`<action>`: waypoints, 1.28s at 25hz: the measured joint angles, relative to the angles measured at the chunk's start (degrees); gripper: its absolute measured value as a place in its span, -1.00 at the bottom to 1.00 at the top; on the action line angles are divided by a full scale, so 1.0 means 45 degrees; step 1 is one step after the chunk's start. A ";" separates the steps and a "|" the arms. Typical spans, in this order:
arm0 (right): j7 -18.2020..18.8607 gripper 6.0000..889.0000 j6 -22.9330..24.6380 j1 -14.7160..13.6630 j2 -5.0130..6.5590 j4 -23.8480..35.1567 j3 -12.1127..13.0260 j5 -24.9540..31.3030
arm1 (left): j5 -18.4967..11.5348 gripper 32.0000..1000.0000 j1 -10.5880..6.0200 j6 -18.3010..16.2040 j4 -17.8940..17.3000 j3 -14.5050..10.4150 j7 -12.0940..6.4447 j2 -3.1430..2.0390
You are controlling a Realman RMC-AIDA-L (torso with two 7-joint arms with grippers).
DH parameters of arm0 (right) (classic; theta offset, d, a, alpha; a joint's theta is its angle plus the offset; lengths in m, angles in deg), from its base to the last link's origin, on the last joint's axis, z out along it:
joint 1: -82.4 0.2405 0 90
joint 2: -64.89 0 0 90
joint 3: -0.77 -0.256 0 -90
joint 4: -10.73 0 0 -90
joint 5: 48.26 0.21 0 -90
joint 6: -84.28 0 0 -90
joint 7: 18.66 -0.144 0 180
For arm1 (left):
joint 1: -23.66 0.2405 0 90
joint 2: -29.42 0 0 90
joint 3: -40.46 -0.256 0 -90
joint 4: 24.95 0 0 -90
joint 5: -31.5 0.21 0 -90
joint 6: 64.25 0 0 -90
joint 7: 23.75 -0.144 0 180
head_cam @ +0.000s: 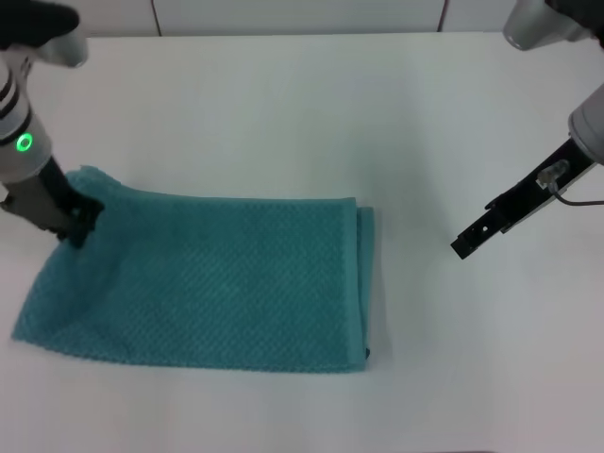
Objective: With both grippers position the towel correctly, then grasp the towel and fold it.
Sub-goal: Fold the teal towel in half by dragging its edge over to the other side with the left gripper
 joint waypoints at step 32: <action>0.0045 0.92 0.0291 -0.0051 0.0313 -0.0003 -0.0008 0.0042 | -0.8108 -0.82 -0.2046 -0.1882 -0.0418 -0.3697 -0.0130 0.1085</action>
